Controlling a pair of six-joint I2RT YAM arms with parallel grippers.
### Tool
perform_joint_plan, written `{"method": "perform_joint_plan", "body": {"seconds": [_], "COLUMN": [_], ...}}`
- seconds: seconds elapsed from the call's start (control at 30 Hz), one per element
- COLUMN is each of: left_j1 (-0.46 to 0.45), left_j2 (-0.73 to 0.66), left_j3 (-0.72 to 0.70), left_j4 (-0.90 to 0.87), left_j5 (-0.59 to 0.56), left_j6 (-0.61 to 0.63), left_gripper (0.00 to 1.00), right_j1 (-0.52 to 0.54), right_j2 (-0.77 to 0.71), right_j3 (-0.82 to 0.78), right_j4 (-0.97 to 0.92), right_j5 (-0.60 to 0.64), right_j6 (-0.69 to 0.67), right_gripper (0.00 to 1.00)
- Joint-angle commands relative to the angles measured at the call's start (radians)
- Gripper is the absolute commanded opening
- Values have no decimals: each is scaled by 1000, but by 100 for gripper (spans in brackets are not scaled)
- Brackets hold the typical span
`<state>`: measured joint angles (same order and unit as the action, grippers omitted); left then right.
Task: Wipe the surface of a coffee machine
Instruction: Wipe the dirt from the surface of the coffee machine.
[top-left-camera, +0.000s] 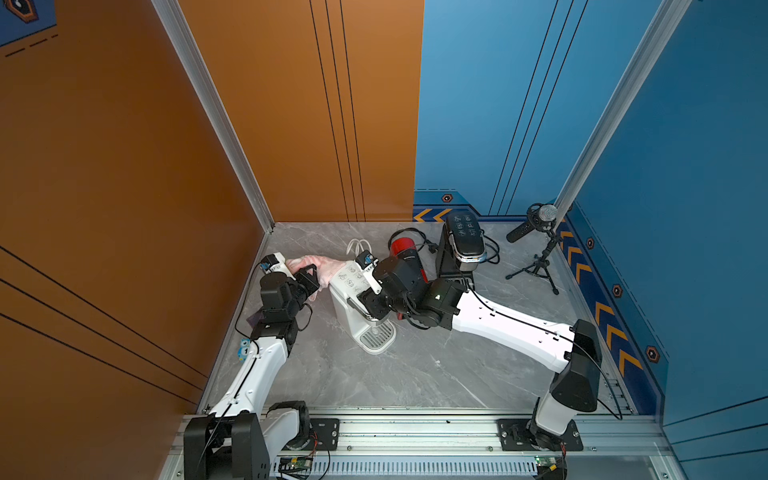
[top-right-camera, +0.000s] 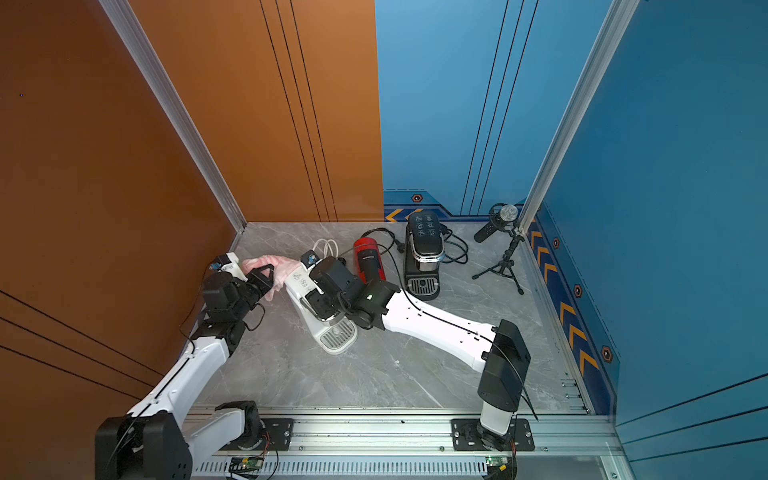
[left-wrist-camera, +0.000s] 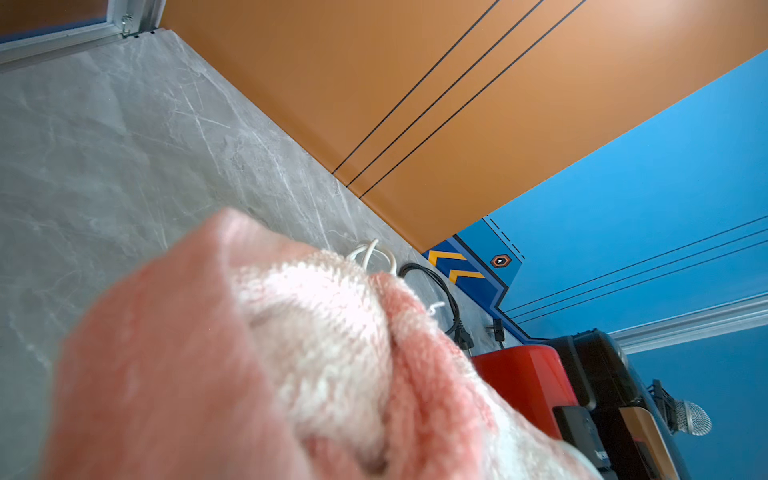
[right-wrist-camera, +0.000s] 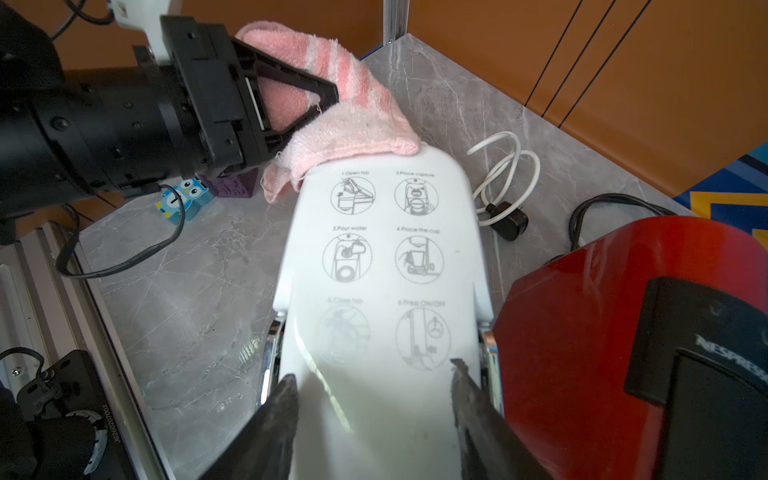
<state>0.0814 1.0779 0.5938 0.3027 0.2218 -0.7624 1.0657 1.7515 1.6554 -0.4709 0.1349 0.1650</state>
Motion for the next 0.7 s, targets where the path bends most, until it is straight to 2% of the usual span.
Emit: {"method": "perform_joint_plan", "body": {"seconds": [0.0, 0.17, 0.27, 0.4, 0.67], "left_j1": [0, 1, -1, -35, -54], "left_j2": [39, 113, 178, 244, 380], "left_j3": [-19, -65, -66, -60, -132], "left_j4": [-7, 29, 70, 77, 174], "left_j5": [53, 14, 45, 17, -27], "left_j6": [-17, 38, 55, 106, 66], "left_gripper": [0, 0, 0, 0, 0], "right_j1": [0, 2, 1, 3, 1], "right_j2": [33, 27, 28, 30, 54], "right_j3": [-26, -31, -27, -29, -6], "right_j4": [-51, -58, -60, -61, -65], "right_j5": [-40, -43, -46, -45, -47], "right_j6": [30, 26, 25, 27, 24], "right_gripper": [59, 59, 58, 58, 58]}}
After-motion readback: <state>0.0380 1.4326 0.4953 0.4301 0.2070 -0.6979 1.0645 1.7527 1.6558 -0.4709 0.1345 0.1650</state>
